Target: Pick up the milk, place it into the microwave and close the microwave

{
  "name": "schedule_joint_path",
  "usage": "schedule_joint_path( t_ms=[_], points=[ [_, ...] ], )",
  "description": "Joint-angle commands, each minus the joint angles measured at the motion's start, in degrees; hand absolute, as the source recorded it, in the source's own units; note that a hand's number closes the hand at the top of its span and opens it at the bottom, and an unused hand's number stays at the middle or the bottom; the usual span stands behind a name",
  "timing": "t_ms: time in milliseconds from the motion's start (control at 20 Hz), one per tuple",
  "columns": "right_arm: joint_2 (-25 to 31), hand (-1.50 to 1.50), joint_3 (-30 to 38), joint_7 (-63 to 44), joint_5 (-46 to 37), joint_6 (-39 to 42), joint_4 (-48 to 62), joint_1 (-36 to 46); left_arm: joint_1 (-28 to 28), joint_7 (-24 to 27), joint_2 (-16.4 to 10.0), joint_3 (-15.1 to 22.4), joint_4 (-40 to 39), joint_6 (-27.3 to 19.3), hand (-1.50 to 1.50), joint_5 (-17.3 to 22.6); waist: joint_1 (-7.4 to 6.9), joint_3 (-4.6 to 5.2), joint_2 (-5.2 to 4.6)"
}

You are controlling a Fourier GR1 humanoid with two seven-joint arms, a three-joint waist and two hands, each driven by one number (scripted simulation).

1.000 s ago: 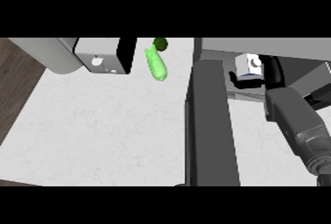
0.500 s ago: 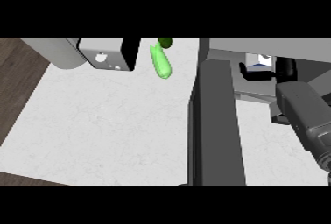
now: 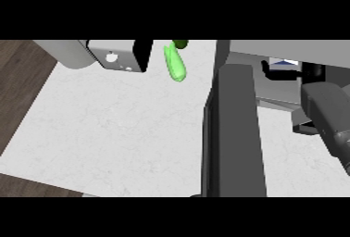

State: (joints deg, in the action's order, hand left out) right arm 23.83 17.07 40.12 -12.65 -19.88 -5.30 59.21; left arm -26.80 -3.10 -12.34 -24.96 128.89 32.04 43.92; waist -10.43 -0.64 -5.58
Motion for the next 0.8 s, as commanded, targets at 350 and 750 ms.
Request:
schedule_joint_path(
  t_ms=[350,750],
  points=[
    [1.24,1.5,0.59,-1.39,0.15,-0.6,0.31,1.92,2.56,-0.81,-2.23,-0.98,-0.47,-0.69,-1.5,-1.54,-1.36,-0.1,-0.58],
    [5.67,1.5,-3.13,-3.62,-4.36,-9.08,1.75,0.31,4.13,-0.9,-2.43,-0.26,-1.6,-0.72,-1.5,-3.03,-1.42,0.48,-1.72]
  ],
)
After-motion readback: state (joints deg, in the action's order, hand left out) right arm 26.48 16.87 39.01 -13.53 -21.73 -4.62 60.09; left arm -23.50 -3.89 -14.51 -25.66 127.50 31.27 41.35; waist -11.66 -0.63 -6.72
